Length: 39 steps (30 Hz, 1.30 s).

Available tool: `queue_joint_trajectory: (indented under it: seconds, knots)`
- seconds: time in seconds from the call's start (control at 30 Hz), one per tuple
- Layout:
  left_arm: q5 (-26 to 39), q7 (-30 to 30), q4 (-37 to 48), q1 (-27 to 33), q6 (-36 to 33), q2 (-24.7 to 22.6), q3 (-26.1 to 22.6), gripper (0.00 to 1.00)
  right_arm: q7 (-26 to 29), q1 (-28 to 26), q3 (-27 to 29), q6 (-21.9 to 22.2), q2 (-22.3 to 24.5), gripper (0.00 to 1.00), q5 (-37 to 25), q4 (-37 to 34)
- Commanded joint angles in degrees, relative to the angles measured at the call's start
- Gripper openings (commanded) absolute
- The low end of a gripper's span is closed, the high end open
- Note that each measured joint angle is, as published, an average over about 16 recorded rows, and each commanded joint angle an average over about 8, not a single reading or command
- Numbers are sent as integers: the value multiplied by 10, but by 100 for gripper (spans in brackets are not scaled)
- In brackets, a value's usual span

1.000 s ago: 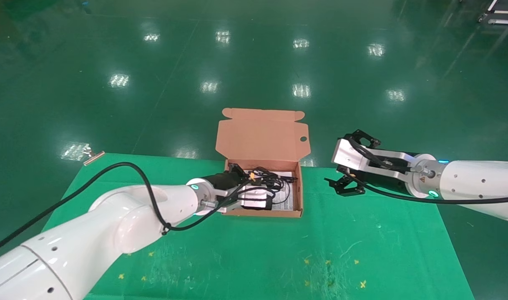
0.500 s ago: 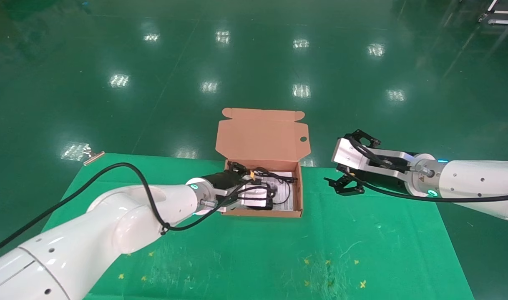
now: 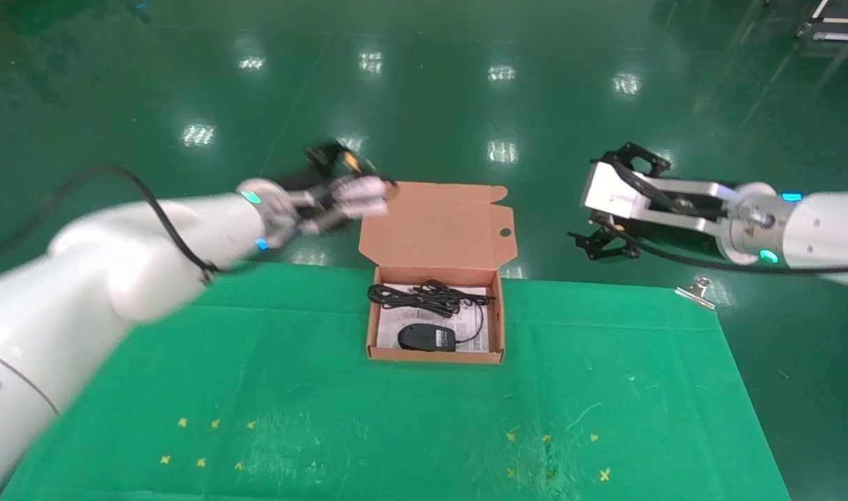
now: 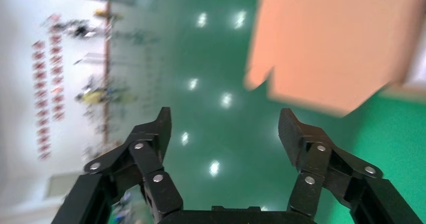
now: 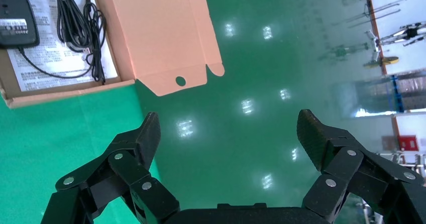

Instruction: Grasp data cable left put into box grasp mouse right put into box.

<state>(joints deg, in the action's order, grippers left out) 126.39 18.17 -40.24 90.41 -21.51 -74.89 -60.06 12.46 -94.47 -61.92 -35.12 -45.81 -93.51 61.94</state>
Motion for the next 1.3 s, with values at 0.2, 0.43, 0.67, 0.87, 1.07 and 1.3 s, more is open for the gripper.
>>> queue_joint_trajectory:
  seconds: [0.2, 0.43, 0.67, 0.87, 1.07, 1.3]
  knots:
    - [-14, 4, 14, 11, -12, 15, 22, 100, 1, -5, 16, -32, 3, 100, 5, 4]
    - [-110, -5, -26, -23, -85, 59, 70, 100, -1, 33, 68, -86, 15, 100, 64, 17]
    - [-211, -15, -68, -60, -161, 106, 121, 100, -3, 74, 121, -144, 28, 100, 126, 31]
    - [-297, -23, -105, -91, -227, 146, 164, 100, -5, 109, 167, -193, 39, 100, 179, 43]
    - [-384, -31, -141, -122, -292, 186, 208, 100, -7, 143, 213, -243, 50, 100, 232, 54]
    - [-463, -38, -174, -151, -352, 222, 248, 100, -9, 175, 255, -288, 60, 100, 281, 65]
